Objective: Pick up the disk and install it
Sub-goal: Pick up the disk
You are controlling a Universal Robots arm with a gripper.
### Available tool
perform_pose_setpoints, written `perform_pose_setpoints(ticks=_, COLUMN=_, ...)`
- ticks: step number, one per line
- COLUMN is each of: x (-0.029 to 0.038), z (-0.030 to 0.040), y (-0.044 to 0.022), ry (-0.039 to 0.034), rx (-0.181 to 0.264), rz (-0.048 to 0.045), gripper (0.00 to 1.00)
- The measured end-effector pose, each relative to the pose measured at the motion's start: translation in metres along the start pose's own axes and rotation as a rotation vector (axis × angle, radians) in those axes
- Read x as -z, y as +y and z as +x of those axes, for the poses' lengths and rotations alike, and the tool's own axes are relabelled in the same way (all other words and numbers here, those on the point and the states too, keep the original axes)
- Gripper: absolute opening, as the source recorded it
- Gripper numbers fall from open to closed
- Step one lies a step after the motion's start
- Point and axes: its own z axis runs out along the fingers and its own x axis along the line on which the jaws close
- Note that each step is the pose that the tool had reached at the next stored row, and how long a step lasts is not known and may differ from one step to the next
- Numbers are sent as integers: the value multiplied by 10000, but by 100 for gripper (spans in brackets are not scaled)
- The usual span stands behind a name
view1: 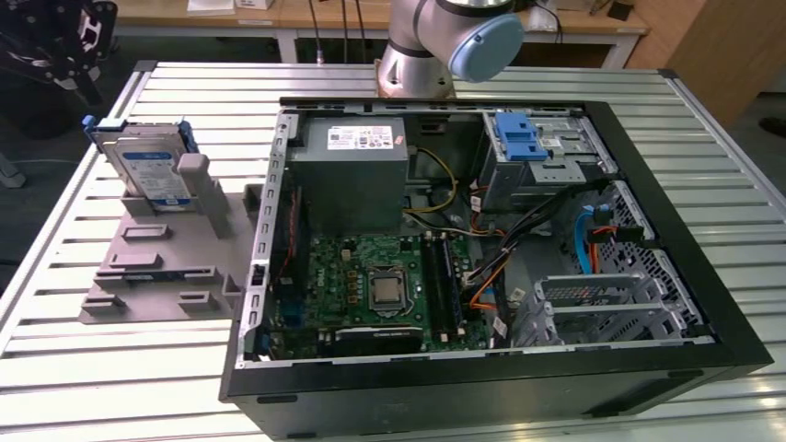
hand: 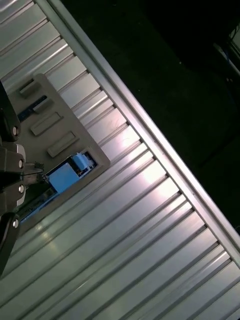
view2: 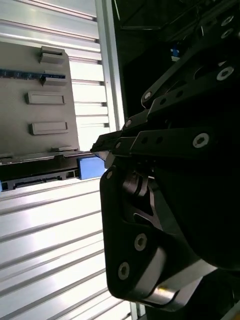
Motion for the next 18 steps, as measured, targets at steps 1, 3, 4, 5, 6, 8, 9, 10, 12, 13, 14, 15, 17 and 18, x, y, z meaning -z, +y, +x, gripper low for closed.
perform_pose_setpoints(ticks=1, x=0, z=0, y=0, ry=4, rx=129, rz=0, gripper=11)
perform_pose_setpoints(ticks=3, x=0, z=0, y=0, ry=10, rx=371, rz=2, gripper=11)
perform_pose_setpoints(ticks=4, x=0, z=0, y=0, ry=13, rx=494, rz=3, gripper=11)
perform_pose_setpoints(ticks=5, x=0, z=0, y=0, ry=17, rx=617, rz=4, gripper=11)
perform_pose_setpoints(ticks=6, x=0, z=0, y=0, ry=20, rx=739, rz=4, gripper=11)
perform_pose_setpoints(ticks=8, x=0, z=0, y=0, ry=27, rx=957, rz=4, gripper=11)
perform_pose_setpoints(ticks=9, x=0, z=0, y=0, ry=29, rx=1015, rz=4, gripper=11)
perform_pose_setpoints(ticks=10, x=0, z=0, y=0, ry=30, rx=1033, rz=4, gripper=11)
perform_pose_setpoints(ticks=12, x=0, z=0, y=0, ry=30, rx=1039, rz=4, gripper=11)
perform_pose_setpoints(ticks=13, x=0, z=0, y=0, ry=30, rx=1041, rz=4, gripper=11)
perform_pose_setpoints(ticks=14, x=0, z=0, y=0, ry=31, rx=1044, rz=4, gripper=11)
perform_pose_setpoints(ticks=15, x=0, z=0, y=0, ry=30, rx=1045, rz=4, gripper=11)
perform_pose_setpoints(ticks=17, x=0, z=0, y=0, ry=31, rx=1067, rz=4, gripper=11)
perform_pose_setpoints(ticks=18, x=0, z=0, y=0, ry=32, rx=1099, rz=4, gripper=11)
